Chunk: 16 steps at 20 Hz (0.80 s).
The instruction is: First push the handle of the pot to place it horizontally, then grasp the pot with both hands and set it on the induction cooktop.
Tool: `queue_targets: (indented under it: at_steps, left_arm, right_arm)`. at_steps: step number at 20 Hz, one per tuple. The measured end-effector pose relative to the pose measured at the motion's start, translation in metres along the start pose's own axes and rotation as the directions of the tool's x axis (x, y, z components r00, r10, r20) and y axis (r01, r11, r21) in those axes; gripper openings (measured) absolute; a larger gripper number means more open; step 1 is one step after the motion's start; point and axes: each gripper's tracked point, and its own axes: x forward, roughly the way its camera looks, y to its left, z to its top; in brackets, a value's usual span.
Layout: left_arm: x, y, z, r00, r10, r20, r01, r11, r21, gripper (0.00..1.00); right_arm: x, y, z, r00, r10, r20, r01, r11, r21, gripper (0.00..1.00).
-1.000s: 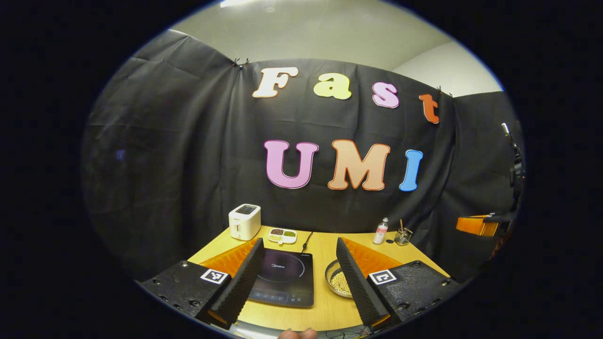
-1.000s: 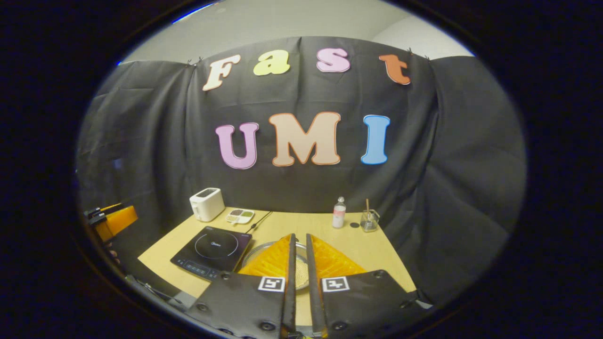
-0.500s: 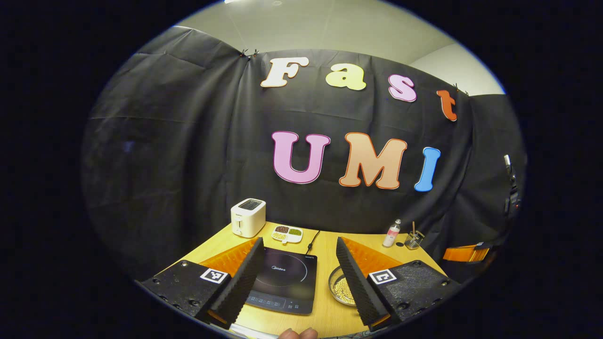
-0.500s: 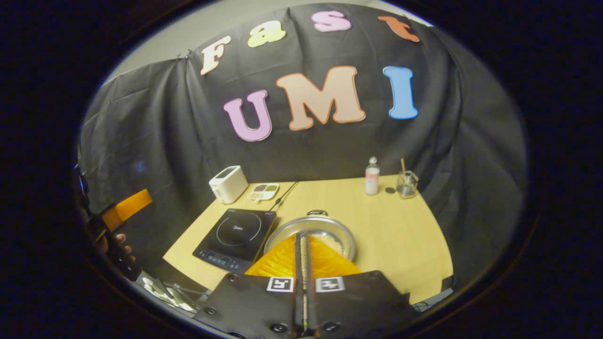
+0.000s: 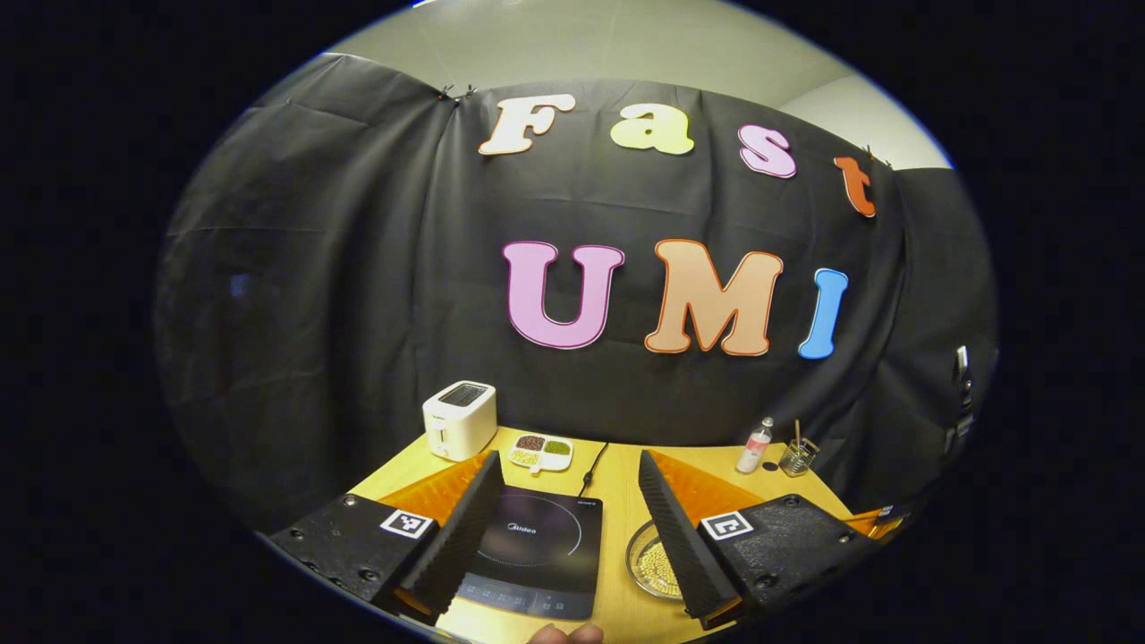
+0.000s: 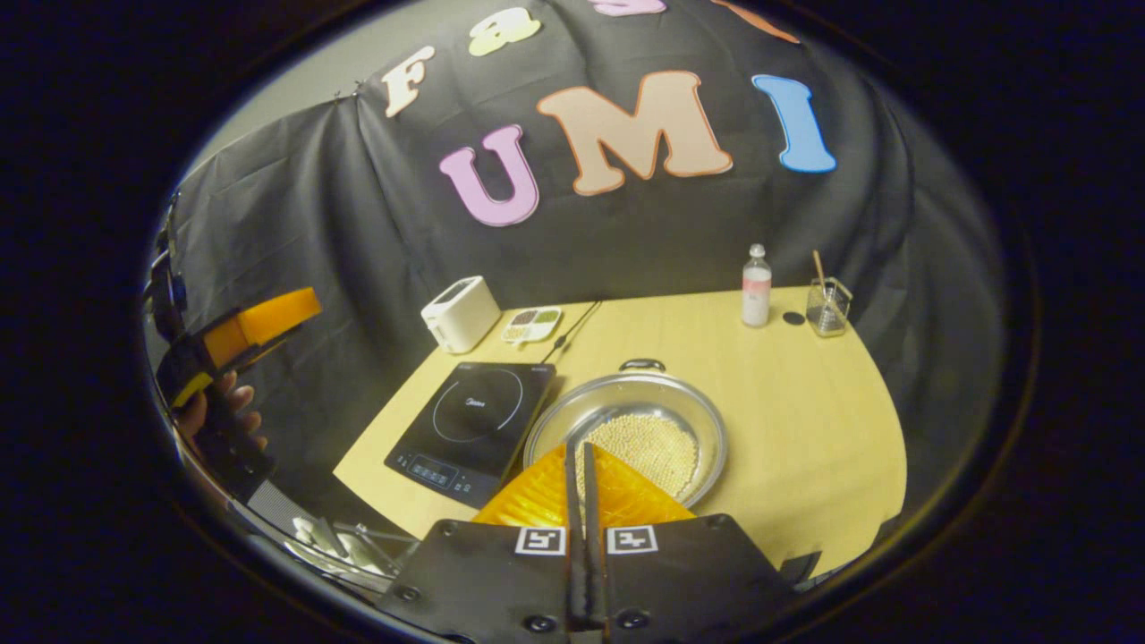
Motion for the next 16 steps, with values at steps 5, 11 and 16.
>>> queue_targets:
  at_steps: [5,11,16]
  left_arm:
    - [0.053,0.001,-0.011,0.993,-0.115,-0.036,0.115,0.993,-0.006,0.93]
    - [0.102,0.006,-0.031,0.966,-0.25,-0.065,0.249,0.968,-0.033,0.89]
    - [0.121,0.013,-0.043,0.947,-0.311,-0.081,0.309,0.95,-0.033,0.88]
  right_arm:
    - [0.035,0.019,-0.032,0.99,-0.064,-0.122,0.073,0.994,0.075,0.0]
    - [0.065,0.031,-0.063,0.96,-0.159,-0.229,0.189,0.975,0.117,0.03]
    - [0.08,0.044,-0.095,0.923,-0.204,-0.325,0.242,0.967,0.078,0.03]
